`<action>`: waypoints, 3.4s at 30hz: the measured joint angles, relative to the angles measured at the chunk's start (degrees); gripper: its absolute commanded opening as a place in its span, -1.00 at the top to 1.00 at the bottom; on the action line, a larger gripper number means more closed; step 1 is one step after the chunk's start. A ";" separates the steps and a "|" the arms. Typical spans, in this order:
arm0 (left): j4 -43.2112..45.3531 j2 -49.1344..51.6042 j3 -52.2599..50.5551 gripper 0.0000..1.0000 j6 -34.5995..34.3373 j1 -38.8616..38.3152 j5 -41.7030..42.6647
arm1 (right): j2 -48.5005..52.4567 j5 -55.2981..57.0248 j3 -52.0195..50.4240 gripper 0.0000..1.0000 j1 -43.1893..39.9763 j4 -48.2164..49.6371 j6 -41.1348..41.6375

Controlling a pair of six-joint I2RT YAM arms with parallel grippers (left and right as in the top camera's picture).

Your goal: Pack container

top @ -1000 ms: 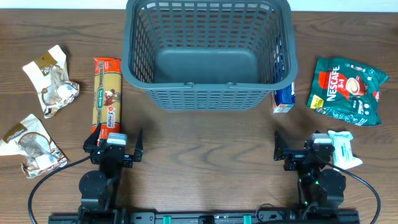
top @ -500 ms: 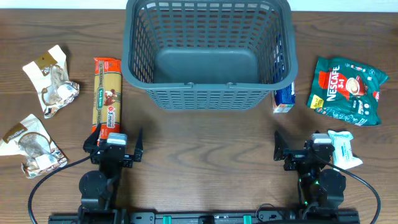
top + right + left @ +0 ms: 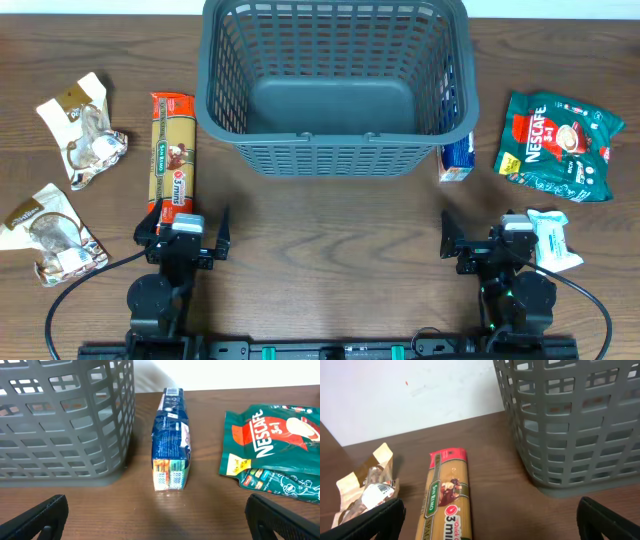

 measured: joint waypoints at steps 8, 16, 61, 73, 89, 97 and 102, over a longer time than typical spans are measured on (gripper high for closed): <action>0.00 0.00 0.00 -0.97 0.00 0.00 -0.02 | 0.00 0.00 0.00 -0.99 0.00 0.00 0.00; 0.00 0.00 0.00 -0.97 0.00 0.00 -0.02 | 0.00 0.00 0.00 -0.98 0.00 0.00 0.00; 0.00 0.00 0.00 -0.97 0.00 0.00 0.00 | 15.08 17.94 20.41 -0.99 -0.02 -5.27 -1.05; 0.00 -0.11 0.00 -0.97 0.02 0.00 0.02 | 48.17 26.18 59.60 -0.98 -3.04 -22.47 -3.87; 0.00 -0.11 0.00 -0.97 0.00 0.00 0.04 | 79.47 -7.04 86.95 -0.98 -28.59 -42.86 -5.51; 0.00 -0.11 0.00 -0.97 0.00 0.00 0.04 | 79.41 -12.83 87.21 -0.99 -30.36 -45.11 -8.09; 0.00 -0.11 0.00 -0.97 0.00 0.00 0.04 | 81.35 -17.40 87.62 -0.99 -30.36 -46.86 -11.19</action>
